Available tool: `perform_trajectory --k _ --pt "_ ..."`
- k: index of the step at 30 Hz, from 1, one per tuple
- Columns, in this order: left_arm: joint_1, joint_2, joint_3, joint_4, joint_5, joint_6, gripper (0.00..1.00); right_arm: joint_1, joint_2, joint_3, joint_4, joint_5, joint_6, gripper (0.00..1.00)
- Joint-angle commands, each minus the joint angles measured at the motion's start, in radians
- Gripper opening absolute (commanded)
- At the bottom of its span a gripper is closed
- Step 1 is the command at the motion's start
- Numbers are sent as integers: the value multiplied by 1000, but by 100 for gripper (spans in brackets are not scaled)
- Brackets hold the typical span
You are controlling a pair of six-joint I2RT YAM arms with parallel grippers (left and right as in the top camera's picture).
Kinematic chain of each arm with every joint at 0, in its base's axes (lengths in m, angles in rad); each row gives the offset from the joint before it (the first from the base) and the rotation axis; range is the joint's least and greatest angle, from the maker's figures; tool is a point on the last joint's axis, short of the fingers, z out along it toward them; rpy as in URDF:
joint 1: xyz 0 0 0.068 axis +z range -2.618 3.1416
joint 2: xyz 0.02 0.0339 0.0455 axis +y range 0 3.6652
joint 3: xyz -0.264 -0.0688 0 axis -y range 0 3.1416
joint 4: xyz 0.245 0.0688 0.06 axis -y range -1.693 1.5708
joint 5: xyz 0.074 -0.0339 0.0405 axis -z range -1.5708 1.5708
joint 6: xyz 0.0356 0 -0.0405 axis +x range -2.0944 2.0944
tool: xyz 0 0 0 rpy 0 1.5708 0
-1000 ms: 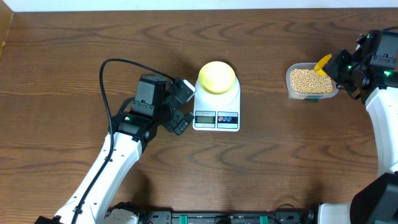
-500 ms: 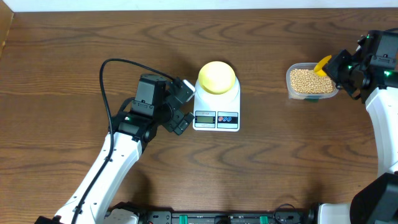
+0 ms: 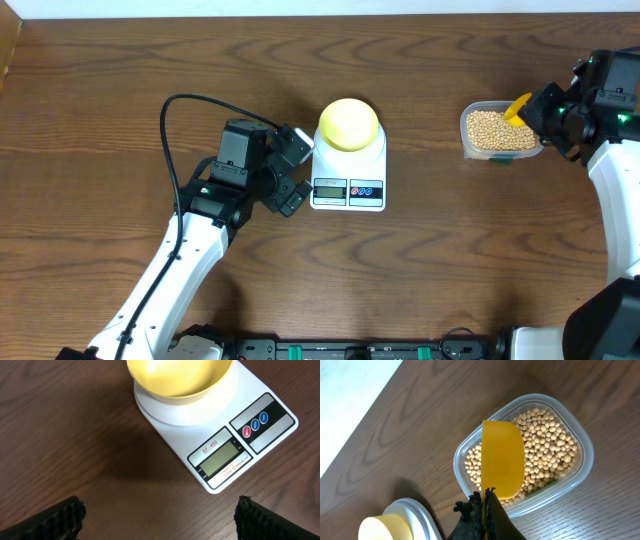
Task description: Scoop item into bowl and weigh 50g on scale
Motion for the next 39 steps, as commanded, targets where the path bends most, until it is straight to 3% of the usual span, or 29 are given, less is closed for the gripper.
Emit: perform_trajectory --k 1,15,39 --pt "5 0 -4 -2 -5 6 98 -3 -11 20 -1 3 -32 1" --pt "5 0 -4 -2 -5 6 98 -6 -10 20 6 76 -83 1" --pt "5 0 -4 -2 -5 6 98 -9 -10 20 15 68 -445 1"
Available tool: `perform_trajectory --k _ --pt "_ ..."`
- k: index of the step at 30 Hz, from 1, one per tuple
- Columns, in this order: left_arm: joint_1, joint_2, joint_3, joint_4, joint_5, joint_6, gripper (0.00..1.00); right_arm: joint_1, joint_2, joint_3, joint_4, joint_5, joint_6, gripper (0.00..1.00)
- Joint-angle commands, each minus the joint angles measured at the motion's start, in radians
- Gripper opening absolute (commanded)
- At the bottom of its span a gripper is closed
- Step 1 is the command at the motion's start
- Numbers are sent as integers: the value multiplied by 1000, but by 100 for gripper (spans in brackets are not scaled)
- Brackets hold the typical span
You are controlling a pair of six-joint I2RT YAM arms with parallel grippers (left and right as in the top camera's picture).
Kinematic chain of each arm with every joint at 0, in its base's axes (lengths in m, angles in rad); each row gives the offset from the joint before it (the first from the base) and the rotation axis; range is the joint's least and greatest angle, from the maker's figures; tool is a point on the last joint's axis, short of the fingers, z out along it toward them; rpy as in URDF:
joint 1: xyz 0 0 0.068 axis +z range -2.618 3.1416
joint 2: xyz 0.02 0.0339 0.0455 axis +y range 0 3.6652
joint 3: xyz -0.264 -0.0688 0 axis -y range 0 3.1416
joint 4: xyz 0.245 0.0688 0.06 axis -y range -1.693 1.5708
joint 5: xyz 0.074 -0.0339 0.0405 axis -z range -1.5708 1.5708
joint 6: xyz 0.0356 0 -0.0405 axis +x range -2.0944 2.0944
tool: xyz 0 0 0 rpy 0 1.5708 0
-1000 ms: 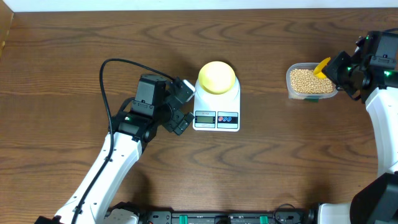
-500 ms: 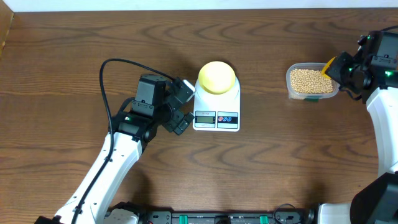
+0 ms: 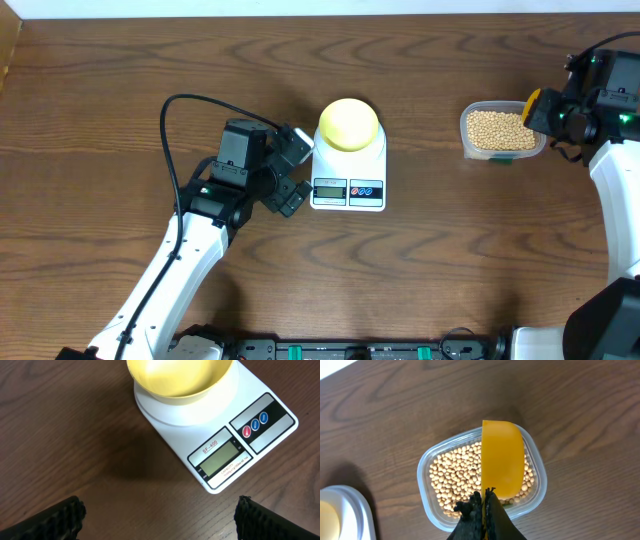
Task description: Scoop item into bowl and weigh 50g on scale
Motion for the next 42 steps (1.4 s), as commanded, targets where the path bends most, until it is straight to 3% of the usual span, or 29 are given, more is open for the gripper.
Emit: perform_trajectory --k 1,7,13,30,34,42 --pt "5 0 -4 -2 -5 6 98 -1 -10 20 4 -45 -72 1" --pt "5 0 -4 -2 -5 6 98 -1 -10 20 5 -215 -153 1" --pt "5 0 -4 -2 -5 6 98 -1 -10 20 0 -227 -274 1" --pt "5 0 -4 -2 -5 6 98 -1 -10 20 -23 -309 -274 1" --pt "5 0 -4 99 -121 92 98 -1 -10 20 -23 -309 -275 1" --pt "5 0 -4 104 -124 92 98 -1 -10 20 -28 -309 -275 1"
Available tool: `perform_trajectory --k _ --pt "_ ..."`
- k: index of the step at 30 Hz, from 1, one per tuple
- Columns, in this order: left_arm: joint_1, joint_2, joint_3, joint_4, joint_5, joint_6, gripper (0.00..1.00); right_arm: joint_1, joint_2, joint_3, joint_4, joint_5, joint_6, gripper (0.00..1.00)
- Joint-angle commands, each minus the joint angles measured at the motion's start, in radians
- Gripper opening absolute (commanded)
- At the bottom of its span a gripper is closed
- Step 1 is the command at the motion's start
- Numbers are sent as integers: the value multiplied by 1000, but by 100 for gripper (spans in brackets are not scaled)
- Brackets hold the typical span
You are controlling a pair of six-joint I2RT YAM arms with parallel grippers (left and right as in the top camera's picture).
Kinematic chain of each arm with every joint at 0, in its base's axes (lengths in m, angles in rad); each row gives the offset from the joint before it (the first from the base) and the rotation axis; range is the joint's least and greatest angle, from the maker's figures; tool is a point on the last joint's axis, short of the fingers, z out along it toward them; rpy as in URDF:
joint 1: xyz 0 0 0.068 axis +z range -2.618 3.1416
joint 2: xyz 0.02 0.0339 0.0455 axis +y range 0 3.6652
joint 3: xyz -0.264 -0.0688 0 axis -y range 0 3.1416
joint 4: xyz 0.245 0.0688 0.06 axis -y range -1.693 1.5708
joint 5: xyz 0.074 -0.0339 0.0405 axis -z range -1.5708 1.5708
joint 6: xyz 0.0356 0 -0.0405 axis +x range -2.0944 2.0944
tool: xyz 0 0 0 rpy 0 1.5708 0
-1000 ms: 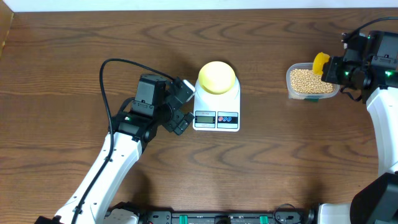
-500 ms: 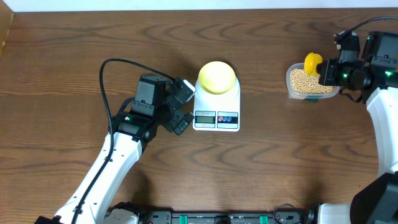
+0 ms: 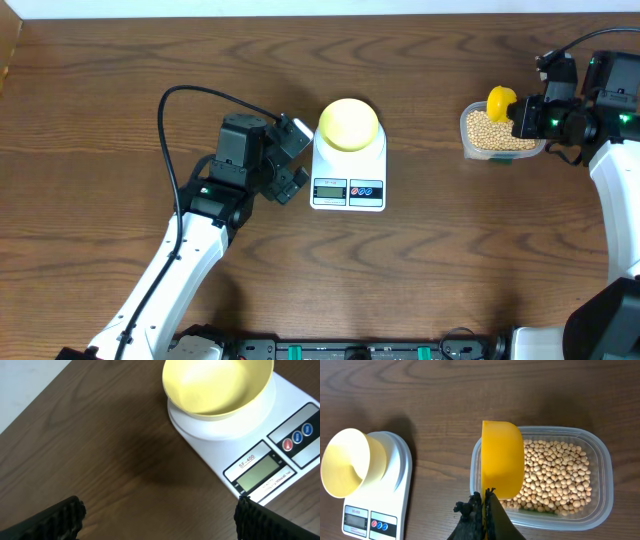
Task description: Scoop item into bowl and weigh 50g on scale
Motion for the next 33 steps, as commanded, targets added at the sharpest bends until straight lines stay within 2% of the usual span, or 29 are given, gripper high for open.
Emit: perform_trajectory --k 1,2,5,7,10,11,16,20,23,28,30,33 --pt "3 0 -3 1 12 10 98 -1 -10 20 0 -16 -16 1" --pt "0 0 -3 -24 127 -46 98 -1 -10 20 -1 -16 -17 1" --pt "0 6 -4 -3 227 -129 97 -1 -10 19 -2 -16 -17 1" --pt "0 21 -4 27 314 -232 97 -1 -10 19 -3 -16 -17 1" --pt "-15 61 -4 55 347 -422 98 -1 -10 19 -1 -16 -17 1" --pt "-26 76 -4 53 347 -450 98 -1 -10 19 -1 -16 -17 1" --pt "-141 125 2 50 338 -459 98 -1 -10 19 -1 -16 -16 1" --pt "-251 125 11 54 253 -455 98 0 -10 19 -1 -16 -17 1" --pt "-290 125 9 50 250 -462 98 3 -10 19 -2 -16 -16 1" --pt "-323 125 9 -36 251 -559 98 19 -10 18 -2 -16 -16 1" --pt "-326 125 9 -109 293 -651 98 26 -10 18 -3 -16 -16 1" --pt "-326 125 9 -184 290 -657 98 40 -10 18 -3 -16 -16 1"
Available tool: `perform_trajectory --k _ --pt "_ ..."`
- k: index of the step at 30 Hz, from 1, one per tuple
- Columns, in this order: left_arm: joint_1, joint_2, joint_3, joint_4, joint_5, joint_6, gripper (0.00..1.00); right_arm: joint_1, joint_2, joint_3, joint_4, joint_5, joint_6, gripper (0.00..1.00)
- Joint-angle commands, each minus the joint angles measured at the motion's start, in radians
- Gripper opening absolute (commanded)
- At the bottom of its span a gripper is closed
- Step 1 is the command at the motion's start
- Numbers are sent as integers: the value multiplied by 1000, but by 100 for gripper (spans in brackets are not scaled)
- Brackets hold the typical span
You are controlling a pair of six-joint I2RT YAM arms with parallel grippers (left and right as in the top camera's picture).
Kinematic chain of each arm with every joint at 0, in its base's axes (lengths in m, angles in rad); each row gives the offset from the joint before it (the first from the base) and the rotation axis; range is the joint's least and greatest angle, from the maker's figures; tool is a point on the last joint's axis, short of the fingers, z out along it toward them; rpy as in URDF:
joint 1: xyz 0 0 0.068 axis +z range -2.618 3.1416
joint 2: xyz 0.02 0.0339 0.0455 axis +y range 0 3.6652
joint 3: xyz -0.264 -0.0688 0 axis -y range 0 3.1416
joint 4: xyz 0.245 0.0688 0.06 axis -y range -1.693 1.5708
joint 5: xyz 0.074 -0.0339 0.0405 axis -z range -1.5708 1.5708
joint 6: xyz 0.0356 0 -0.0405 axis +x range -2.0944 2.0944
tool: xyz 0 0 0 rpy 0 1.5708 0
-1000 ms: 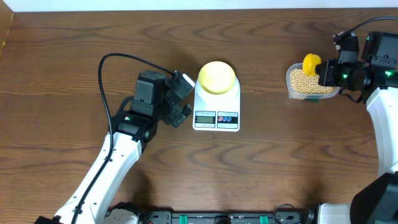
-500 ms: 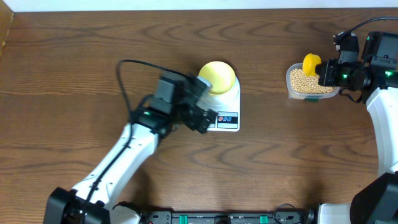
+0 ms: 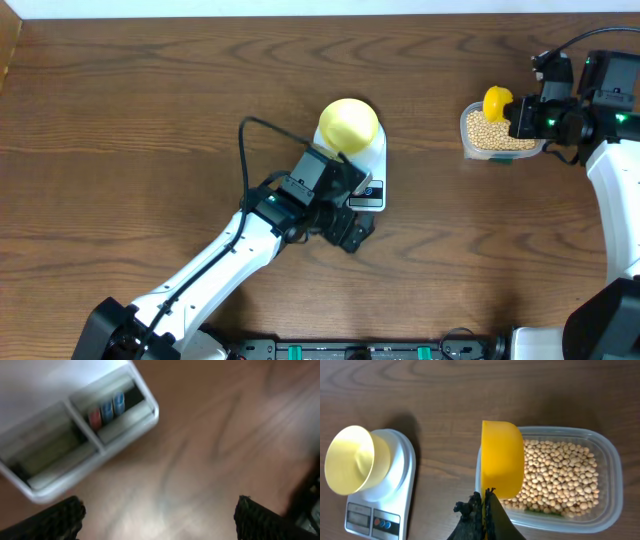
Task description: Scoop item into bowl and weigh 50g on scale
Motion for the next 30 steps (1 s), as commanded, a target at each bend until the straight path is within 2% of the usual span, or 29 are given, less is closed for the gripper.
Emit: perform_trajectory --k 1,6,7,8,9,10,14,19,23,30 --pt "-3 -5 9 -28 16 -73 97 21 -10 18 -1 -14 -16 1" --pt "-3 -5 9 -28 27 -73 98 37 -10 18 0 -14 -17 1" --pt "-3 -5 9 -29 27 -68 78 39 -10 18 0 -13 -17 1" --pt "-3 -5 9 -27 26 -60 38 40 -10 18 0 -14 -17 1" --pt "-3 -5 9 -19 14 -49 12 42 -10 18 1 -14 -17 1" --pt "-2 -5 8 0 -22 -43 8 42 -10 18 1 -14 -16 1" --pt "-2 1 7 156 -181 -43 8 43 -10 18 0 -14 -16 1" --pt "-2 39 7 335 -210 3 8 45 -10 18 0 -10 -16 1" --pt "-3 98 7 387 -230 31 8 53 -10 18 0 -12 -16 1" --pt "-3 188 7 393 -278 63 8 55 -10 18 0 -10 -17 1"
